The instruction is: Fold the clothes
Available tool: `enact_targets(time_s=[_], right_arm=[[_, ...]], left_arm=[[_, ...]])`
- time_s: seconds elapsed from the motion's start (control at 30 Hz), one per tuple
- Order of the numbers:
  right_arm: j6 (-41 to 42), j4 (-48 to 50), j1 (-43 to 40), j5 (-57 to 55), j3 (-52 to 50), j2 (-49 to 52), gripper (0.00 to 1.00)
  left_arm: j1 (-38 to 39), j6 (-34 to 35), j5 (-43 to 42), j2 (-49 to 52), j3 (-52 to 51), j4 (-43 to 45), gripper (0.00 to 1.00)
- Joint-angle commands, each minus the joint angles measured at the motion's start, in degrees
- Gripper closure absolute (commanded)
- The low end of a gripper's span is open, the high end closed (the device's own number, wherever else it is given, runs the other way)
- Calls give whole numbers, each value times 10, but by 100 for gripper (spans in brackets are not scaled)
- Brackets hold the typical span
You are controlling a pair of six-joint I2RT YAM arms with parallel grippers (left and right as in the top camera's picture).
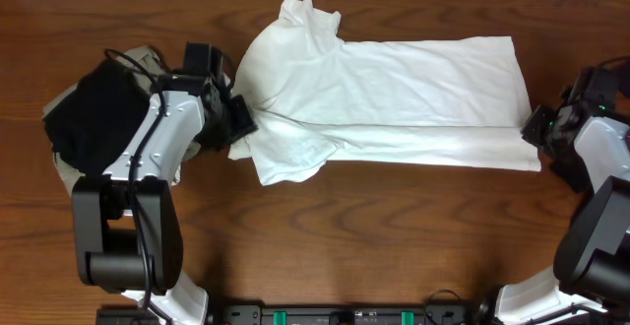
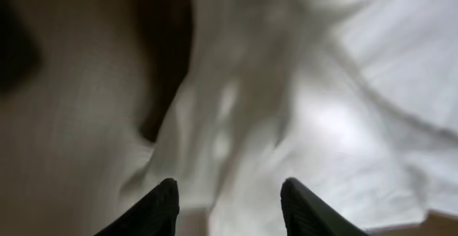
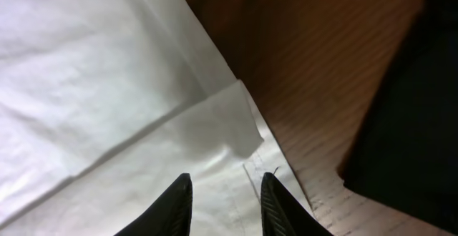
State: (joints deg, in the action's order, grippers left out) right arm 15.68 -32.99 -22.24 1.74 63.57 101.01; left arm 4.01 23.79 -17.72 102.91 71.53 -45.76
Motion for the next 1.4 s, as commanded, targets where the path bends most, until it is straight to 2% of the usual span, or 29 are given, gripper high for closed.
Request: enact_targets(time_s=[0.0,0.13,0.33,0.57,0.87,1.07,1.13,1.27,1.33,1.37], right_arm=[[-1,4,3,3,-29,4,70],[-1,46,8,3,-81,4,69],[-1,107,12,24,-147,4,69],[-6,110,12,24,-157,4,68],[-5,110,12,24,-157,4,68],[-5,108,12,24,-157,4,67],[-5,106,12,24,-157,4,67],[-6,105,12,24,-157,4,67],[-6,105,12,24,-157,4,66],[-6,105,12,24,-157,4,66]], left_arm=[[2,-3,1,9,-1,-40,51],[17,-7,1,9,-1,-70,51],[63,-8,2,9,-24,-54,51],[82,-7,18,9,-72,-24,51],[89,-6,14,9,-76,-15,52],[101,-5,14,9,-92,31,53],[103,-5,14,9,-103,43,74],[105,-5,11,9,-113,43,88],[104,-9,-24,5,-111,41,94],[104,-21,-58,2,-108,41,94]])
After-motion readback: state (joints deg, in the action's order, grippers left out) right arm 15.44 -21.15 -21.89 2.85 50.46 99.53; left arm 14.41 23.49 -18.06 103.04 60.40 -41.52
